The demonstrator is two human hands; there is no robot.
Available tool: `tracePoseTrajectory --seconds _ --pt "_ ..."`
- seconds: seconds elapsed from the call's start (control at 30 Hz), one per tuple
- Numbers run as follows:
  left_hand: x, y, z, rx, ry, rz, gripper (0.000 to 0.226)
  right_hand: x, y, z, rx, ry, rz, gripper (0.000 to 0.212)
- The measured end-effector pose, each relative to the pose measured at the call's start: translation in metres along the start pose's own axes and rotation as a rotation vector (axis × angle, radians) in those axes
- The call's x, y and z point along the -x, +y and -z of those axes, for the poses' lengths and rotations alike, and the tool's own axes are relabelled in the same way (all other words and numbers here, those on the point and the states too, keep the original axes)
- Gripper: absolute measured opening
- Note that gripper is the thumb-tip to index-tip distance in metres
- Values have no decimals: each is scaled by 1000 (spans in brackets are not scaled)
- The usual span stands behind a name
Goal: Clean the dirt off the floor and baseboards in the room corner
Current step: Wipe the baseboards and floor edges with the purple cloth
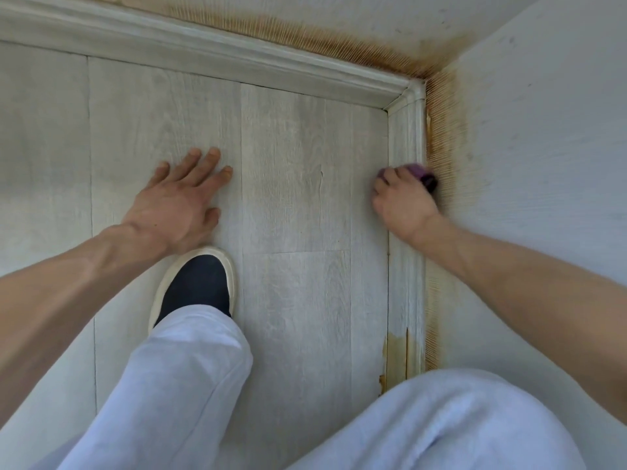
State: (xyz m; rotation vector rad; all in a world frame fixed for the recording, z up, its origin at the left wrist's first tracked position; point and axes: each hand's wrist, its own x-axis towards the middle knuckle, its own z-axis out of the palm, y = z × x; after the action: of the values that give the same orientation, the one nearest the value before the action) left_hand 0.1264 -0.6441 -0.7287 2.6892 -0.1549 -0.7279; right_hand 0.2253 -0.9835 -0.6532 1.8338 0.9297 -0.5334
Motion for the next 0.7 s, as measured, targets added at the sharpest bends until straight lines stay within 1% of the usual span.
tracePoseTrajectory --seconds 0.1,0.2,0.27,0.3,0.33,0.37,0.43,0.5,0.53,0.6,0.7 --pt "1 1 1 13 1 12 71 60 -62 -11 -104 -112 171 31" --pt "1 4 -1 7 6 18 72 100 -92 -23 -318 -302 366 24" --pt "1 5 -1 7 5 18 73 100 -89 -15 -490 -475 403 22" --pt "1 5 -1 1 5 21 73 96 -84 -7 -576 -533 401 24" --pt "0 5 -1 -6 6 20 73 89 -75 0 -648 -533 376 25" --pt "0 5 -2 -9 5 16 73 81 -62 5 -689 -477 331 24" --pt "0 4 -2 -4 15 11 73 53 -27 7 -693 -262 175 23" --pt "0 2 -4 -6 31 -5 74 18 8 4 -633 -44 1 24" --pt "0 1 -5 -4 36 -12 74 3 19 2 -588 18 -50 24" --pt "1 0 -5 -3 40 -15 74 -18 22 -6 -480 51 -73 26" --pt "-1 -1 -5 -8 40 -19 74 -2 -13 -21 -268 105 -74 33"
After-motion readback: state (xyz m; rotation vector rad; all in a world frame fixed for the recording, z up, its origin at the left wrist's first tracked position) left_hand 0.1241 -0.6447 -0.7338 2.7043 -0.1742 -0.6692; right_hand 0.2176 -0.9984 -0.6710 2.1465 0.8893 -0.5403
